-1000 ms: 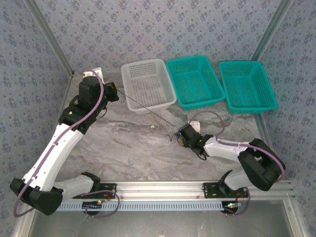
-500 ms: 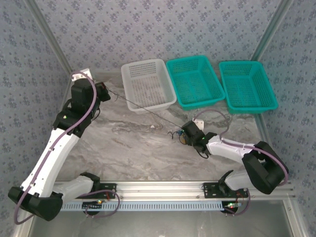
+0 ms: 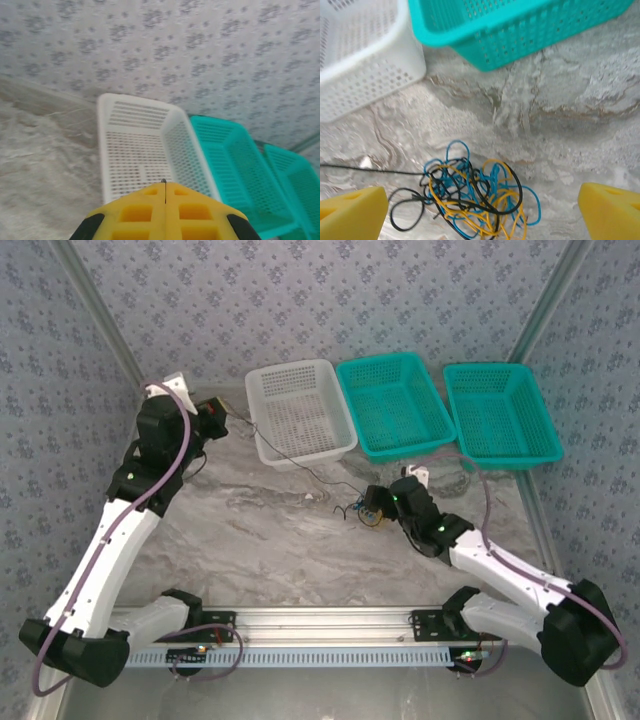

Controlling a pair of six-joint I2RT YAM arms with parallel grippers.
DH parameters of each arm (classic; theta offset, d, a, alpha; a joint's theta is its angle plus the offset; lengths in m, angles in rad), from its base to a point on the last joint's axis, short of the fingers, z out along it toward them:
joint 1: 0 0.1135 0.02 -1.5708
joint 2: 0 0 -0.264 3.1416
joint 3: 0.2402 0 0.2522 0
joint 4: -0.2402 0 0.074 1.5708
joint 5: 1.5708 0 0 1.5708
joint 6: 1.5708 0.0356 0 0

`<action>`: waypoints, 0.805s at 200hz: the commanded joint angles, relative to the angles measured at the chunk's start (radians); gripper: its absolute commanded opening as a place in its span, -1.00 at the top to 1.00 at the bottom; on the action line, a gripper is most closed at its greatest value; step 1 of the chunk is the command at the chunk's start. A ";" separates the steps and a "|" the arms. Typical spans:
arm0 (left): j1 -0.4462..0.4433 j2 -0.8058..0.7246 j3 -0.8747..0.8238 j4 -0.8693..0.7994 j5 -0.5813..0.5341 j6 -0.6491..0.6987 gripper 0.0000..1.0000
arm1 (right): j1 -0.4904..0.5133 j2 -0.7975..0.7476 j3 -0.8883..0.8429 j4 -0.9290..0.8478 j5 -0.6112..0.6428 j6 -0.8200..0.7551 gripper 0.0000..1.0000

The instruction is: Untangle the cables

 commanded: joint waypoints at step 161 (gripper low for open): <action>0.005 0.161 0.224 0.239 0.346 -0.099 1.00 | -0.037 0.427 0.030 0.612 -0.244 -0.418 -0.58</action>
